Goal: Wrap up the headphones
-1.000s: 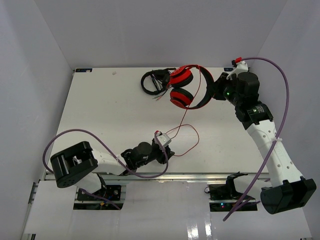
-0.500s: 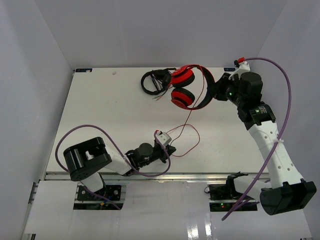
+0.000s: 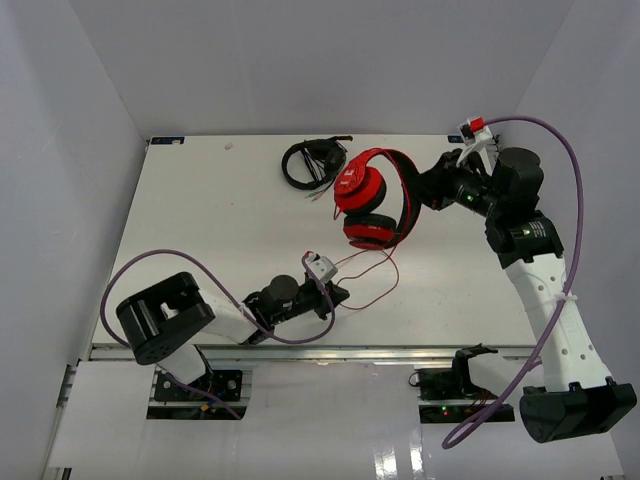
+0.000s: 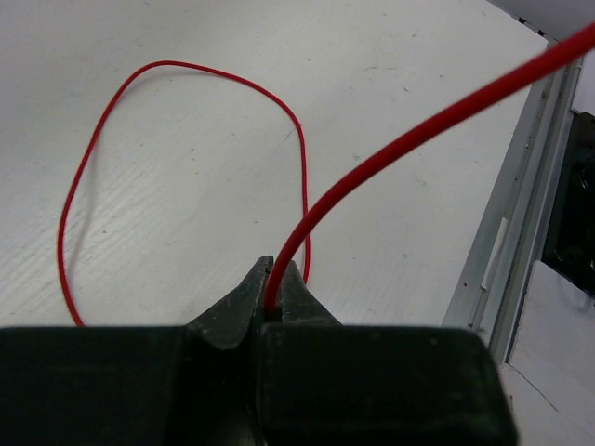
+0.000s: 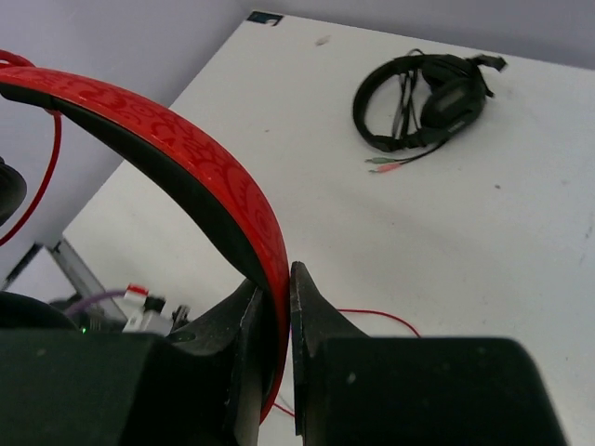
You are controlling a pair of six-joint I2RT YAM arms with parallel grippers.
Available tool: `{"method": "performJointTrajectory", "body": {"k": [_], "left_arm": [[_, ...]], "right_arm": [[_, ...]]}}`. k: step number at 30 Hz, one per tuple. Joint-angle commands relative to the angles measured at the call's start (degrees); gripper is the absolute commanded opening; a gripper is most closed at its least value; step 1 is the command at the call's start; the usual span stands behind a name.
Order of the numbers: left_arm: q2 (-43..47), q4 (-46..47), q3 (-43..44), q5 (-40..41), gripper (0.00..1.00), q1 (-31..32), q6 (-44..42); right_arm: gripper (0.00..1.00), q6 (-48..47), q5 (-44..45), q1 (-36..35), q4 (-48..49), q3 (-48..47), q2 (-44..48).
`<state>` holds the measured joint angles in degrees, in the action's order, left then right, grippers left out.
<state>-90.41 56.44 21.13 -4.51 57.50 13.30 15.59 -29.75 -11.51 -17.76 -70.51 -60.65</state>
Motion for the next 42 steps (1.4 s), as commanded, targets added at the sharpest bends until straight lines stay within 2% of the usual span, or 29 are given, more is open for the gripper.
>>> {"method": "performJointTrajectory", "body": {"k": [1,6,10,13,16,19,25,31,37,42], "left_arm": [[5.80,-6.05,1.51,-8.62,0.00,-5.42,-1.39],[12.49,-18.04,4.97,-14.92,0.00,-12.79,-4.67],[14.58,-30.44,12.73,-19.70,0.00,-18.94,-7.62],[14.40,-38.93,20.68,-22.67,0.00,-21.07,-8.96],[13.65,-49.84,30.47,-27.52,0.00,-21.37,-9.40],[13.88,-56.47,37.44,-30.93,0.00,-21.38,-8.35],[17.37,-66.37,41.17,-34.17,0.00,-21.38,-6.10],[15.17,-74.89,44.53,-39.59,0.00,-21.45,-4.10],[11.84,-78.07,49.28,-43.77,0.00,-21.29,0.46],[6.69,-78.44,55.72,-47.79,0.02,-21.20,8.73]], "right_arm": [[0.08,-8.25,-15.77,0.26,4.82,0.15,4.63],[0.08,-22.23,-18.86,0.34,-3.77,-0.17,7.70],[0.08,-33.34,-20.39,0.23,-12.08,-0.44,9.19],[0.08,-38.68,-18.22,0.09,-16.35,1.36,10.08],[0.08,-44.14,-11.59,-0.22,-17.83,5.47,12.15],[0.08,-49.39,-5.96,-0.27,-16.78,10.32,13.63],[0.08,-52.41,1.88,-0.36,-11.68,16.47,15.74],[0.08,-53.70,10.70,-0.94,-6.41,17.24,14.07],[0.08,-56.99,16.70,-1.70,-1.62,17.17,12.75],[0.08,-57.56,21.15,-4.66,1.59,18.70,13.41]]}}
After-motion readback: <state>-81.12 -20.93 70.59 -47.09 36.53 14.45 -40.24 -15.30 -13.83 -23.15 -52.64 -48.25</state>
